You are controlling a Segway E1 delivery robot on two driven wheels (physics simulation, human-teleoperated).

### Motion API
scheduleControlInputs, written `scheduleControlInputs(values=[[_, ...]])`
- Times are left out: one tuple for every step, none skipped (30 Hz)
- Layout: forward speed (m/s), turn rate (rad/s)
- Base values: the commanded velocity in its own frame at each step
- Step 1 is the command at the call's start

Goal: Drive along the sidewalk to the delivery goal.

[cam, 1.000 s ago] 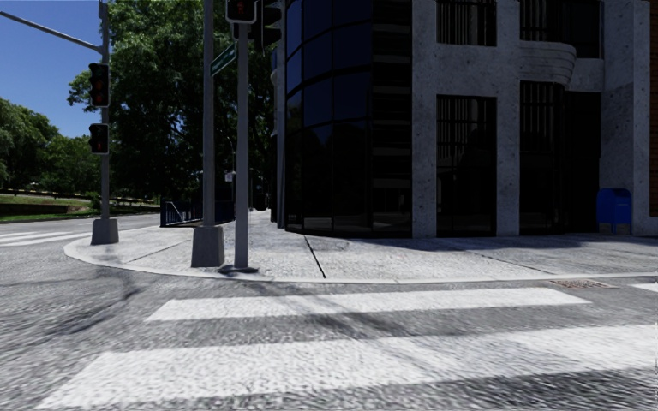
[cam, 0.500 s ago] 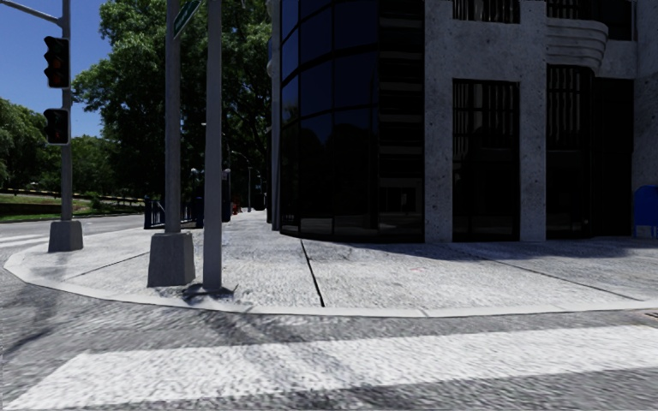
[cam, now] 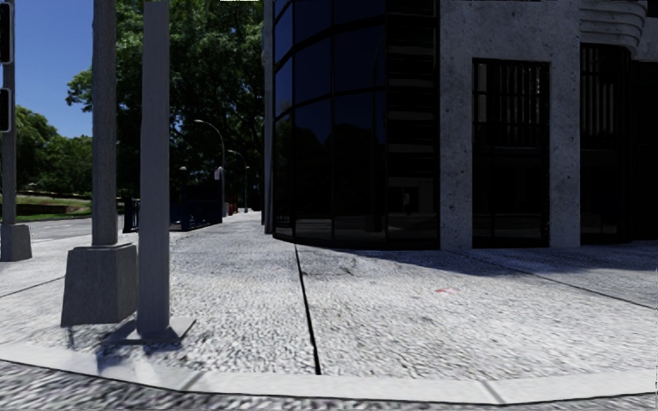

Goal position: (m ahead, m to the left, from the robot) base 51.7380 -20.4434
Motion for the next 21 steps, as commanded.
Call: scheduleControlInputs(values=[[2.00,0.08],[2.00,0.08],[2.00,0.11],[2.00,0.12],[2.00,0.16],[1.98,0.18],[1.98,0.18],[1.93,0.19],[1.90,0.19],[1.87,0.19],[1.82,0.19],[1.82,0.19],[1.77,0.19],[1.69,0.19],[1.65,0.19],[1.65,0.19],[1.63,0.19],[1.57,0.19],[1.55,0.19],[1.55,0.19],[1.53,0.19]])
